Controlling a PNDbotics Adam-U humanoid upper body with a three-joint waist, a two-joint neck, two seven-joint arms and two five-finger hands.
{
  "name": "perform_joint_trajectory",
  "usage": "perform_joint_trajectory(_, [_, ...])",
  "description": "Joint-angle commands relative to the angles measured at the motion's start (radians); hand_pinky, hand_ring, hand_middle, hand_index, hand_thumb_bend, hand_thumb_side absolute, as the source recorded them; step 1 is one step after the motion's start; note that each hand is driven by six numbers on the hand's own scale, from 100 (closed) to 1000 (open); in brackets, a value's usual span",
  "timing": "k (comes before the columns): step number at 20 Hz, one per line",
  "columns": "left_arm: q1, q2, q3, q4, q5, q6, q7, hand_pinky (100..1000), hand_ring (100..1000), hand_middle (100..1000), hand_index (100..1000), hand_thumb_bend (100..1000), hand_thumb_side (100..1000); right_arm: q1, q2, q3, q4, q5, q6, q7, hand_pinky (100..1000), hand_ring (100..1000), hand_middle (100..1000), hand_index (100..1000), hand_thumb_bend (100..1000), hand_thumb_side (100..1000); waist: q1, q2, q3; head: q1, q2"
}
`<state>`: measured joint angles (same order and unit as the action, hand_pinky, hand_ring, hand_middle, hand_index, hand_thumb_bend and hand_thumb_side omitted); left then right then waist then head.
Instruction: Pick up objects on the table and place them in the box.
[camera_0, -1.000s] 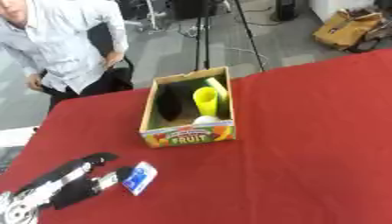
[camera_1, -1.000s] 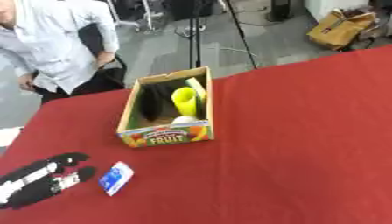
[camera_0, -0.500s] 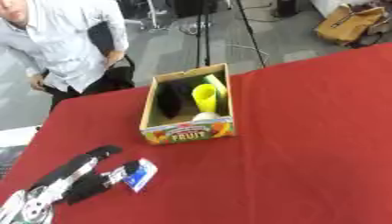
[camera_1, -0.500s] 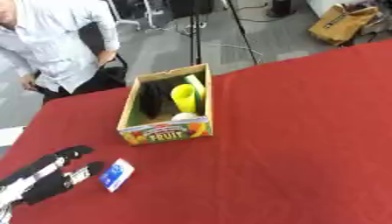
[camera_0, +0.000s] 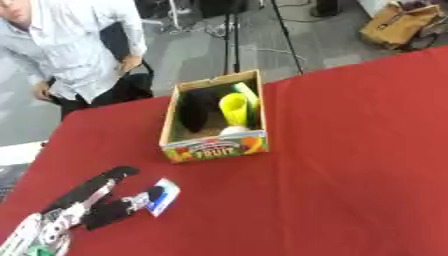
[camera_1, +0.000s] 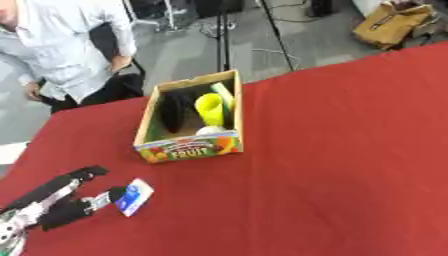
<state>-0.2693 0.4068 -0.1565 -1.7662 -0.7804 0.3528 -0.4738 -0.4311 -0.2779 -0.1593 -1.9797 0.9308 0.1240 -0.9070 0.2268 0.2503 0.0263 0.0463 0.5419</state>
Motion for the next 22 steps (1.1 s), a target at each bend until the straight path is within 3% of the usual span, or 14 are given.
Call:
perform_joint_trajectory(1, [-0.019,0.002,0.018,0.002,-0.047,-0.027,-0.017,1000,1000,1000,1000,718,977,-0.017,-0.008,0.0,-0.02,-0.012,0.002,0.0,751,608,651,743,100,700,-0.016,-0.011,0.0,-0.02,-0.008])
perform_joint_trajectory(9, [-0.037,-0.03,0.033,0.034,-0.1,-0.029,-0.049,1000,1000,1000,1000,748,990,-0.018,-0.004,0.004,-0.02,-0.015,0.0,0.0,752,607,649,739,100,699,-0.022,-0.011,0.003,-0.028,-0.013])
perform_joint_trajectory(15, [-0.052,-0.071,0.045,0.095,-0.163,-0.035,-0.037,1000,1000,1000,1000,701,1000,-0.02,-0.003,0.005,-0.02,-0.017,-0.003,0.0,752,606,646,731,100,694,-0.026,-0.008,0.002,-0.017,-0.015])
perform_joint_trajectory(22, [-0.07,-0.102,0.059,0.173,-0.161,-0.036,-0.037,1000,1000,1000,1000,709,1000,-0.024,-0.003,0.006,-0.02,-0.018,-0.001,0.0,751,605,643,725,100,691,-0.032,-0.004,-0.002,-0.009,-0.019])
